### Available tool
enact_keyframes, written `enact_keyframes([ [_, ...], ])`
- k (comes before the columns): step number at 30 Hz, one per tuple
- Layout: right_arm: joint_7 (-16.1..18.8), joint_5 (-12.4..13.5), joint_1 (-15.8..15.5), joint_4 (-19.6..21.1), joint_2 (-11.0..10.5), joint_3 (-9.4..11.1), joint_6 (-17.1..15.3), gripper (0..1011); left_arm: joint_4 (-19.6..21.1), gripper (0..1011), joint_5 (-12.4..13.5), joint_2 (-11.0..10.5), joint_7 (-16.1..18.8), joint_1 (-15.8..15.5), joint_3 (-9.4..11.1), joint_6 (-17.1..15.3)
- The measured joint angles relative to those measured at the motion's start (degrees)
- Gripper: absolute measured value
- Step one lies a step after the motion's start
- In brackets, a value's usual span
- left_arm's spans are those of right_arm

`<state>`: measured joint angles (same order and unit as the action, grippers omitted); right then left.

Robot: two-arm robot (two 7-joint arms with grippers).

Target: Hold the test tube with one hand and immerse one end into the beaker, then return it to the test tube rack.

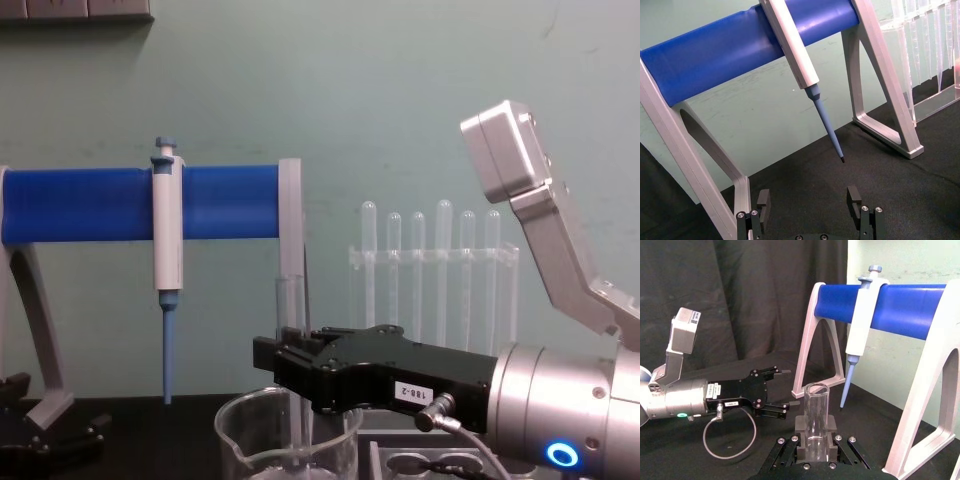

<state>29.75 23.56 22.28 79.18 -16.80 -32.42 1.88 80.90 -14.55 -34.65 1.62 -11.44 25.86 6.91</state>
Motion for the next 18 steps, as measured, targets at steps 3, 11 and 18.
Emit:
enact_keyframes([
  [3, 0.0, 0.0, 0.0, 0.0, 0.0, 0.0, 0.0, 225, 0.0, 1000, 0.0, 0.0, 0.0, 0.0, 0.0, 0.0],
  [11, 0.0, 0.0, 0.0, 0.0, 0.0, 0.0, 0.0, 225, 0.0, 1000, 0.0, 0.0, 0.0, 0.0, 0.0, 0.0],
  [18, 0.0, 0.0, 0.0, 0.0, 0.0, 0.0, 0.0, 225, 0.0, 1000, 0.0, 0.0, 0.0, 0.0, 0.0, 0.0],
])
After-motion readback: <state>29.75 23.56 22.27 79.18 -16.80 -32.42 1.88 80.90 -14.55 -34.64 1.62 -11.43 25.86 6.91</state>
